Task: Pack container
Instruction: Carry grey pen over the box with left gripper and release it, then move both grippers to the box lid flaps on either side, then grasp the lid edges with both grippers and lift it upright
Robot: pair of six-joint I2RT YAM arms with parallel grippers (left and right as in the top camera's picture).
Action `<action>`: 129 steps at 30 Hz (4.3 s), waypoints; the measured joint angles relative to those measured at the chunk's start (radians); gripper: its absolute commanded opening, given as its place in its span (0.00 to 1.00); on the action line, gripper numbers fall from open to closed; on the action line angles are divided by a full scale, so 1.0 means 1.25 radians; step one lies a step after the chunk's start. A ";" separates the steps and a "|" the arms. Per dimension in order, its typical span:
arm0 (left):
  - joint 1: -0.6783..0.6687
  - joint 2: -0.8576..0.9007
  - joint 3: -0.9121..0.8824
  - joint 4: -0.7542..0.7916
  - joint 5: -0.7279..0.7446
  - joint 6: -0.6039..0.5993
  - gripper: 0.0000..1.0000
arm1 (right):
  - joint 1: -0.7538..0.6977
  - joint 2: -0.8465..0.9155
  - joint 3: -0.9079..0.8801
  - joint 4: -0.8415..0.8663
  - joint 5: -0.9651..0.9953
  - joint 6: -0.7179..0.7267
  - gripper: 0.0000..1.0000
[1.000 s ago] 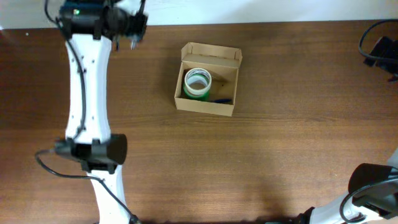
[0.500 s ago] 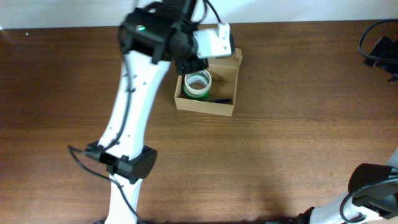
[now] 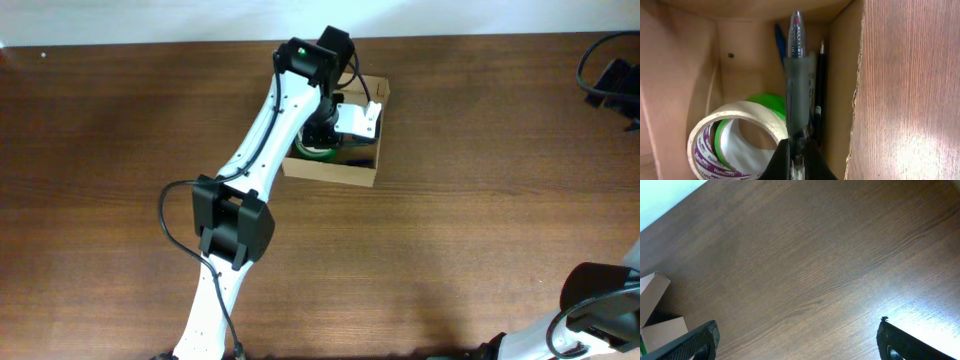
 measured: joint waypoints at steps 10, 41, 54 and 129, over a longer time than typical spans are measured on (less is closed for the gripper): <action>0.000 0.018 -0.010 0.005 0.000 0.004 0.02 | 0.000 0.000 0.000 0.000 0.000 0.000 0.99; 0.090 -0.406 -0.051 0.290 -0.108 -0.464 0.02 | 0.000 0.000 0.000 0.018 -0.008 0.004 0.99; 0.417 -0.223 -0.049 0.296 -0.074 -0.873 0.02 | 0.025 0.022 0.000 0.119 -0.277 0.014 0.06; 0.342 0.234 -0.058 0.953 0.678 -1.326 0.02 | 0.395 0.551 -0.003 0.719 -0.798 0.187 0.04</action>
